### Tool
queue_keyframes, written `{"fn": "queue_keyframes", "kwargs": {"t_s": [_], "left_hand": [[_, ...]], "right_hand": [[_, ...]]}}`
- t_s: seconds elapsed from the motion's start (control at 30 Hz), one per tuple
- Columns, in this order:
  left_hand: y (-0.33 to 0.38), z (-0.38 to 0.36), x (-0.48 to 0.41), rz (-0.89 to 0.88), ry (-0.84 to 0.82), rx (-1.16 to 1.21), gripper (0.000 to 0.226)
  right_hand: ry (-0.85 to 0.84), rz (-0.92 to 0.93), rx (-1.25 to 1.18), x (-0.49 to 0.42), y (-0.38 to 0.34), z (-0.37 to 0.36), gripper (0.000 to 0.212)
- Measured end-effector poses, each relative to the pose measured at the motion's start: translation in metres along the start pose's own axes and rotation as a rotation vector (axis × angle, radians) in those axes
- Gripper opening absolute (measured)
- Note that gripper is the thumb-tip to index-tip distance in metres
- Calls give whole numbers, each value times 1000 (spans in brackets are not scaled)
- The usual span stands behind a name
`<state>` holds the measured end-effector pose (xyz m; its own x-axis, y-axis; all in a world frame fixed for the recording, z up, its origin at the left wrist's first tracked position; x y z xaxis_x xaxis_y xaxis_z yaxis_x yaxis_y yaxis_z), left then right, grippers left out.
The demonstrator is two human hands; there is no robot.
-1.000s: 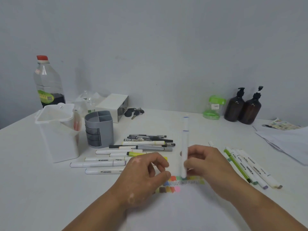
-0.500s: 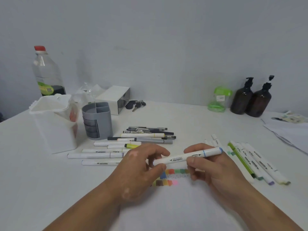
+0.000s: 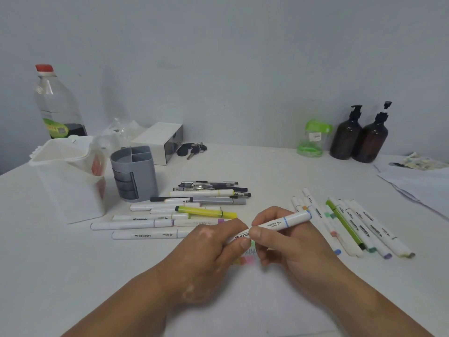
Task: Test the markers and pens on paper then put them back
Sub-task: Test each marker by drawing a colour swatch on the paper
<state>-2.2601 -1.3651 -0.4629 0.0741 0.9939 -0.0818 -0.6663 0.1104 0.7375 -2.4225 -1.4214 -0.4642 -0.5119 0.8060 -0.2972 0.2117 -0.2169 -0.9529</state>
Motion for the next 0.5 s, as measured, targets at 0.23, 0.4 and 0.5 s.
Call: {"fn": "queue_keyframes", "kwargs": {"t_s": [0.23, 0.4, 0.5], "left_hand": [[-1, 0, 0, -31, 43, -60, 24], [-14, -3, 0, 126, 15, -281, 78], [-17, -2, -2, 158, -14, -362, 83]], "right_hand": [[36, 27, 47, -1, 1, 3, 24], [238, -9, -63, -5, -1, 28, 10], [175, -91, -20, -3, 2, 30, 10]]}}
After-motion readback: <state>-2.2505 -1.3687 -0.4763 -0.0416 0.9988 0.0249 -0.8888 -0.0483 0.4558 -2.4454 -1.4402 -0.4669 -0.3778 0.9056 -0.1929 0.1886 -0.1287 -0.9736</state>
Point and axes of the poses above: each hand's wrist, its own x-axis away from the middle knuckle, its own z-axis out of the back of the hand, y = z × x, the point moved 3 cm from there along -x, towards the middle knuckle, and after that the axes turned 12 degrees about z, right-handed, at the moved point
